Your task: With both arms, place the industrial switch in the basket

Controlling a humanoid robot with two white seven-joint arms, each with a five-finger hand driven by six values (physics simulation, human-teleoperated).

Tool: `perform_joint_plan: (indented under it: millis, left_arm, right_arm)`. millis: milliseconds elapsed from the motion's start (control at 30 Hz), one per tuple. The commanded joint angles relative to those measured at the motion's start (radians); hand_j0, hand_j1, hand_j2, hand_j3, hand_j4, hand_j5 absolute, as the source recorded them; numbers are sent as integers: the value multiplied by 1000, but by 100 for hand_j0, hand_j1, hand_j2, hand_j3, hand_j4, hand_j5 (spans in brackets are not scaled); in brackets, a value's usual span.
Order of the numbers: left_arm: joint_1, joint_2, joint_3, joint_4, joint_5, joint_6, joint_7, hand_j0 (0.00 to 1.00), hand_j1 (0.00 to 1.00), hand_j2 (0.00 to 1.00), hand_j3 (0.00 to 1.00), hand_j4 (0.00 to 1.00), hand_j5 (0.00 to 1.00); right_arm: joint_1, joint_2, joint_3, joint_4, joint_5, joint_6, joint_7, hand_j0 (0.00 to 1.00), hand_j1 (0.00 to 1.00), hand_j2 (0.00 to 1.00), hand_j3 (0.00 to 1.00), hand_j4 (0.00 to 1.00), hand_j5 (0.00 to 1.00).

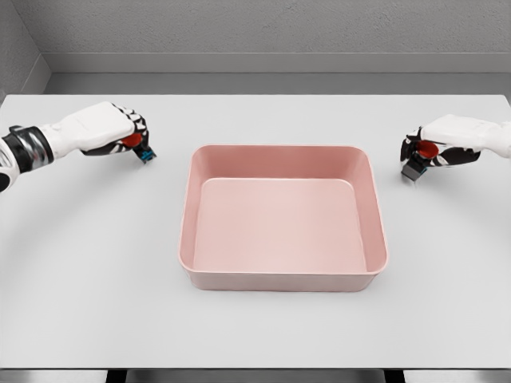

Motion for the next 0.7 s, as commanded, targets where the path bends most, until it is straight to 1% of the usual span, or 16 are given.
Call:
perform_joint_plan:
  millis: [0,33,67,133,167,233,300,400,467,567,600,667]
  left_arm:
    - [0,16,2,-57,35,1,3,39,39,39,39,39,39]
    - [-2,40,2,-80,59,1,3,39,39,39,39,39,39]
    - [0,48,2,-101,66,1,3,39,39,39,39,39,39]
    - [0,83,2,-150,101,1,1,39,39,39,39,39,39]
    - [0,97,2,-180,124,1,-1,39,39,39,39,39,39]
    - [2,140,2,-256,165,1,-4,39,39,39,39,39,39]
    - [2,168,5,-315,201,1,-5,39,39,39,39,39,39]
    - [2,185,16,-381,231,1,-7,39,39,39,39,39,39]
    - [5,220,16,-443,260,1,-8,39,39,39,39,39,39]
    - [6,231,16,-499,268,1,-8,39,39,39,39,39,39]
    - [6,240,16,-525,282,1,-8,39,39,39,39,39,39]
    - [6,249,16,-566,290,1,-10,39,39,39,39,39,39]
  right_arm:
    - [0,-1,-2,-11,-6,3,-1,49,49,49,49,49,49]
    - [-6,-1,-2,-11,-6,3,-1,48,48,48,48,48,48]
    - [-8,1,-2,-13,-6,3,-1,48,48,48,48,48,48]
    - [-6,-1,-2,-44,-6,3,-1,48,48,48,48,48,48]
    - [-9,-1,-2,-58,-6,3,-1,48,48,48,48,48,48]
    - [-14,-1,-2,-62,-6,3,-1,48,48,48,48,48,48]
    - [-28,-1,-3,-73,-6,3,-3,48,48,48,48,48,48]
    - [-37,-1,-3,-96,-8,3,-3,48,48,48,48,48,48]
    - [-46,-4,-3,-111,-9,3,-3,48,48,48,48,48,48]
    - [-49,-12,-3,-150,-11,3,-3,48,48,48,48,48,48]
    - [-52,-15,-3,-165,-14,3,-3,48,48,48,48,48,48]
    - [-58,-26,-5,-174,-16,3,-3,47,47,47,47,47,47]
